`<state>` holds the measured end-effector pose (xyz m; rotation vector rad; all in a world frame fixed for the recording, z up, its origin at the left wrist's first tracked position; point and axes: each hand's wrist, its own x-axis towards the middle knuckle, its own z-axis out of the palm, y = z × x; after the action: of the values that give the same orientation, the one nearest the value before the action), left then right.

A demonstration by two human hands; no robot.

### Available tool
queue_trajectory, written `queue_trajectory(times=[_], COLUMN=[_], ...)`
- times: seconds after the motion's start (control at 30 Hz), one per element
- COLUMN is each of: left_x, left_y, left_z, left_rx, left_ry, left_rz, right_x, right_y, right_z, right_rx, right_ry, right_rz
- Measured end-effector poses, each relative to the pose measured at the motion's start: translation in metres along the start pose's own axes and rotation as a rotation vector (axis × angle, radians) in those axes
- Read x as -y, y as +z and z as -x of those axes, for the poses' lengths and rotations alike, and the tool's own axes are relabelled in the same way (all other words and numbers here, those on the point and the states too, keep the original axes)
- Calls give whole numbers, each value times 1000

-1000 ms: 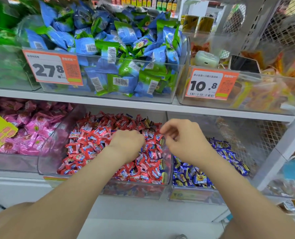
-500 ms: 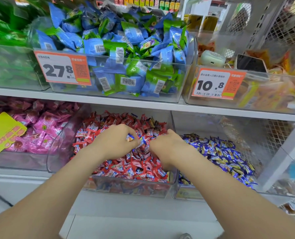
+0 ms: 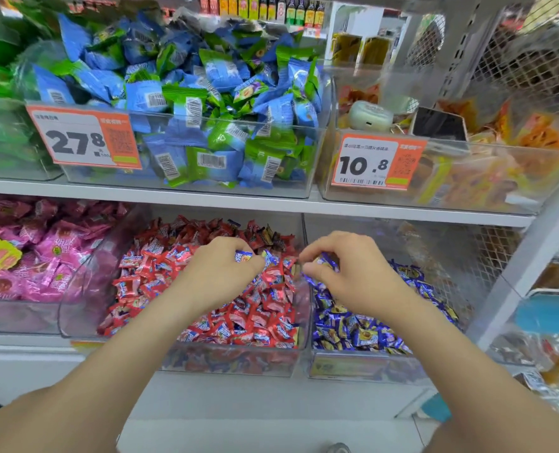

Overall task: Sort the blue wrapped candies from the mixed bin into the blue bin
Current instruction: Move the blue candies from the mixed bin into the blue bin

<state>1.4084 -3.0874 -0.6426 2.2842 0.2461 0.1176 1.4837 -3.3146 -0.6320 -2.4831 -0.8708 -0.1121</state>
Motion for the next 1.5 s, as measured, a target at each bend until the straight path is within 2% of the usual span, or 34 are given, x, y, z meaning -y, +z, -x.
queue_trajectory(times=[0.07, 0.17, 0.27, 0.4, 0.47, 0.53, 0.63, 0.73, 0.77, 0.83, 0.93, 0.97, 1.03, 1.13, 1.27, 1.37, 1.5], left_x=[-15, -45, -73, -84, -80, -75, -64, -40, -30, -12, 4, 10, 20, 35, 47, 54, 53], left_y=[9, 31, 61, 101, 107, 103, 83, 52, 42, 33, 39, 42, 41, 32, 9, -7, -20], left_z=[7, 12, 6, -19, -29, -32, -25, -14, -10, -2, 4, 2, -8, -20, -27, -22, -2], left_rx=[2, 8, 6, 66, 167, 199, 38, -114, -82, 138, 520, 592, 633, 533, 209, 182, 180], left_ry=[71, 249, 357, 433, 474, 536, 583, 444, 377, 320, 399, 417, 459, 506, 520, 440, 446], left_rz=[12, -32, -188, -394, -344, -249, -139, -112, -126, -186, -237, -248, -347, -563, -897, -826, -591], right_x=[-17, -44, -63, -74, -73, -68, -50, -21, -11, 6, 23, 27, 32, 36, 40, 43, 49], right_y=[-8, -21, -28, -32, -32, -31, -29, -26, -25, -20, -10, -6, 0, 8, 18, 26, 37], right_z=[10, 22, 30, 38, 40, 40, 37, 33, 33, 30, 23, 21, 17, 12, 3, -5, -14], right_rx=[-13, 72, 23, -52, -59, -60, -42, -4, 3, 1, -7, -3, 24, 47, 99, 184, 382], right_ry=[117, 295, 384, 448, 448, 429, 368, 280, 253, 203, 130, 108, 65, 5, -63, -145, -192], right_rz=[-1, -23, -133, -165, -172, -162, -133, -160, -174, -188, -170, -162, -150, -116, -44, 50, 299])
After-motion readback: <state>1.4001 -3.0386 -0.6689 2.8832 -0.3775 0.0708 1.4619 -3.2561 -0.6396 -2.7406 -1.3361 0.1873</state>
